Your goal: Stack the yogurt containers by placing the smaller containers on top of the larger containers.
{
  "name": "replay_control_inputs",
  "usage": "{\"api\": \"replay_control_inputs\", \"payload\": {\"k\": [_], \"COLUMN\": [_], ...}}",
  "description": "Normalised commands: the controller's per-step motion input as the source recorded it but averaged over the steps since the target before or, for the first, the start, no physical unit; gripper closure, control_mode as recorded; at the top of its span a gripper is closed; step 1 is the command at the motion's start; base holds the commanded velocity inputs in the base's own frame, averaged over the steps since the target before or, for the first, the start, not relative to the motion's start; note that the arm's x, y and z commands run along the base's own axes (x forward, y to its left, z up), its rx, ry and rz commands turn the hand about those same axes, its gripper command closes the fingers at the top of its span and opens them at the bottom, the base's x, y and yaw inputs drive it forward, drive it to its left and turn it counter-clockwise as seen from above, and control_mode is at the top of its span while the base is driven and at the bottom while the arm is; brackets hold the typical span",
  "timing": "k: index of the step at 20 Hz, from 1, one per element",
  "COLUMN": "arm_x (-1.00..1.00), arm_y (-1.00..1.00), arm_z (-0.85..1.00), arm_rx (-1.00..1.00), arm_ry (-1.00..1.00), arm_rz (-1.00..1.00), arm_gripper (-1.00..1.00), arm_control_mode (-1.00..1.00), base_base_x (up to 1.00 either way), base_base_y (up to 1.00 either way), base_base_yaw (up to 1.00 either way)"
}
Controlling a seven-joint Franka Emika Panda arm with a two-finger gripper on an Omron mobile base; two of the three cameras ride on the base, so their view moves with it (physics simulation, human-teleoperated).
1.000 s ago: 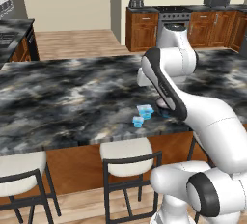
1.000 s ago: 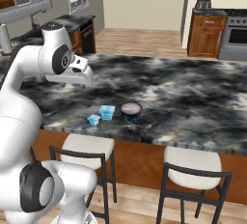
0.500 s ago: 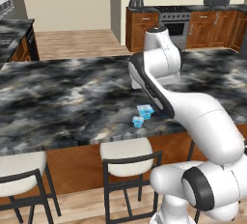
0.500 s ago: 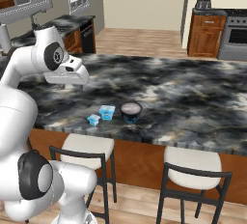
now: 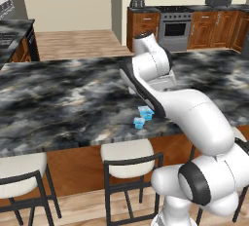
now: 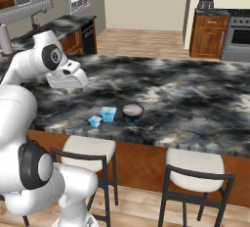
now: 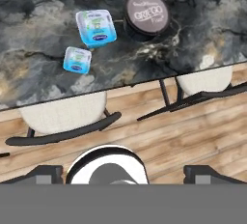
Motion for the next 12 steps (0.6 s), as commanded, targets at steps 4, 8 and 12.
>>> {"api": "replay_control_inputs", "payload": {"k": [4,8,12], "arm_x": [0.08,0.09,0.14], "arm_y": [0.0,0.01,0.03], "arm_z": [-0.21,-0.22,-0.25], "arm_rx": [0.05,0.09,0.05], "arm_ry": [0.03,0.01,0.0], "arm_rz": [-0.02,-0.01,-0.01], "arm_gripper": [-1.0,-1.0,-1.0], "arm_control_mode": [-1.0,-1.0,-1.0], "base_base_x": [0.0,0.0,0.0], "base_base_y": [0.0,0.0,0.0], "base_base_yaw": [0.0,0.0,0.0]}}
